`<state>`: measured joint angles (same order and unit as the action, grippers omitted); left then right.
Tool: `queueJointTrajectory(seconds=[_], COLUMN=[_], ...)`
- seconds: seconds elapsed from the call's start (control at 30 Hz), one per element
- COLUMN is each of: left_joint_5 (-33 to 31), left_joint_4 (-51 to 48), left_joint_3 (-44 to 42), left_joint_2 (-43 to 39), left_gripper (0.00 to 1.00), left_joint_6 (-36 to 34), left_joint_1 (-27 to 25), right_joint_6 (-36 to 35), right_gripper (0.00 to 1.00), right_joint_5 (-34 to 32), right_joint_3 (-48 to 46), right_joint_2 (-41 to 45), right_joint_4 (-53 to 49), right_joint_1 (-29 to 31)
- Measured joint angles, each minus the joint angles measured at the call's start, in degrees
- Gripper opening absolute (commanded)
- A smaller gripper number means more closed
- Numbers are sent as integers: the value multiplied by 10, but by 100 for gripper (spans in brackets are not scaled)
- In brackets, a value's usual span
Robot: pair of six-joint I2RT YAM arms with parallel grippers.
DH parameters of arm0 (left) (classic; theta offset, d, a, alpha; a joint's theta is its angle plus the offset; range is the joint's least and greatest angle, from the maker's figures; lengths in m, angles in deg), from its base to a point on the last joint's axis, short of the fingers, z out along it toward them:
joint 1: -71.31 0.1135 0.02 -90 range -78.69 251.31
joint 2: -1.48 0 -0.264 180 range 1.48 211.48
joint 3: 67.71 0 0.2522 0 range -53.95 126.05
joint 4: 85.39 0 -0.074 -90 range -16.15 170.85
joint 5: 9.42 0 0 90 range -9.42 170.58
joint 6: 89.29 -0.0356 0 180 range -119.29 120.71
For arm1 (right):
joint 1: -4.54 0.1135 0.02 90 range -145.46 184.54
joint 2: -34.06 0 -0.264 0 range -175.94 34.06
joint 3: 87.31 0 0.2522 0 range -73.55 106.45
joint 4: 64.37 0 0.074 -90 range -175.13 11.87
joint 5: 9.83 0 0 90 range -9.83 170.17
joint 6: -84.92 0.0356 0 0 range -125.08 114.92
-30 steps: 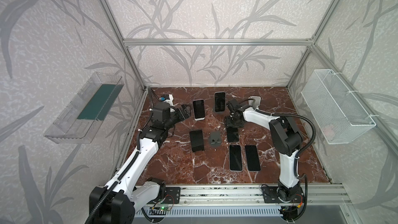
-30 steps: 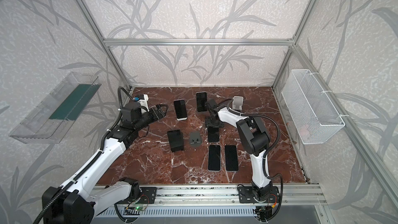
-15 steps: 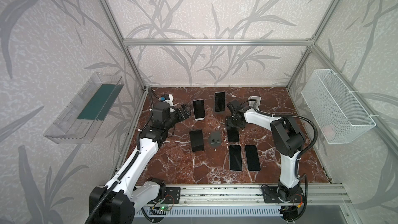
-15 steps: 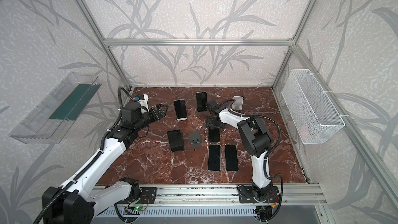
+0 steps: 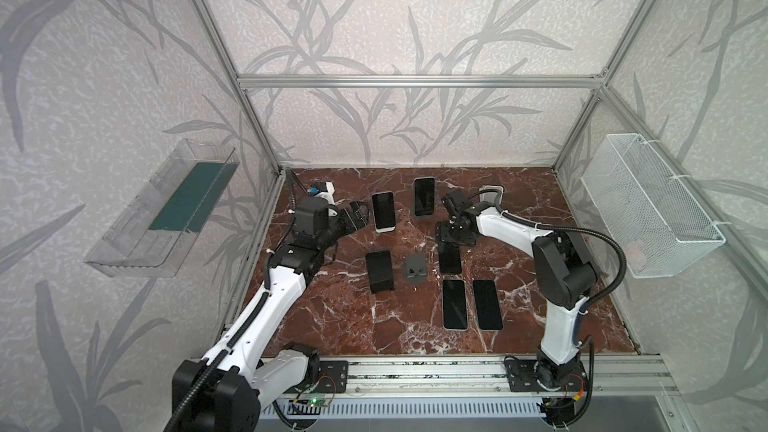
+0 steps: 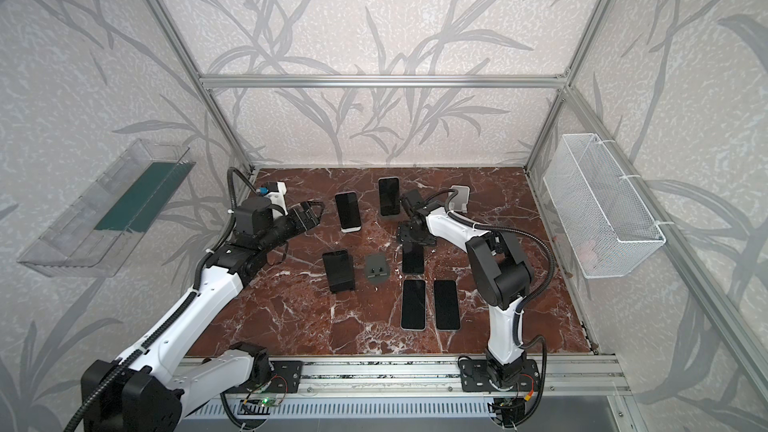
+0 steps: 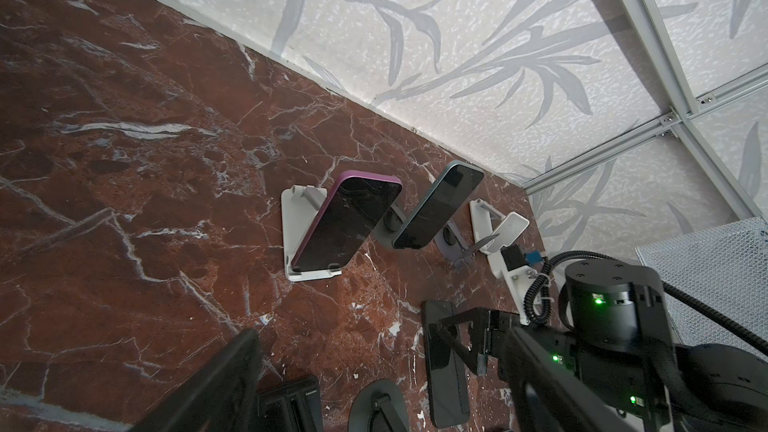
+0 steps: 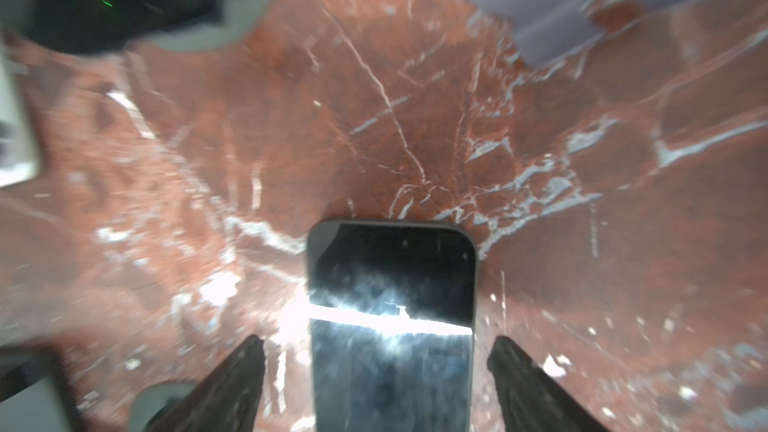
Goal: Remove the phone from the phone stand
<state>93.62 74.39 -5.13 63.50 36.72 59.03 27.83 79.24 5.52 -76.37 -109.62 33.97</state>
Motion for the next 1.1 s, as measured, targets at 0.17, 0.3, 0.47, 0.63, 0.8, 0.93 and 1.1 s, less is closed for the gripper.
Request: queueJointTrajectory(seconds=[0.17,0.3,0.47,0.63,0.8,0.93,1.1], left_joint_5=[-40,-73,-115,-119,-114,-110,-108], left_joint_4=[0,1,5,5,9,9,9], left_joint_3=[-12,-24,-27,-29,-29,-29,-29], left_joint_2=[-28,-63,-72,-68,-68,-68,-68], left_gripper=[91,91,91,91,91,91,91], left_joint_6=[0,-1,-5,-2,4,8,10], left_joint_1=[0,0,1,1,1,1,1], right_joint_6=[-7,-14,-14,-14,-9,-10,-10], right_gripper=[87,90,94,96,96,95,85], right_joint_5=[-1,-12,-31,-61,-72,-77,-81], right_joint_3=[15,19,17,19,19,31,37], right_joint_2=[35,66,115,138,122,75,21], right_joint_4=[-16,-31,-40,-45,-49,-51,-56], right_joint_1=[10,34,91,165,207,213,213])
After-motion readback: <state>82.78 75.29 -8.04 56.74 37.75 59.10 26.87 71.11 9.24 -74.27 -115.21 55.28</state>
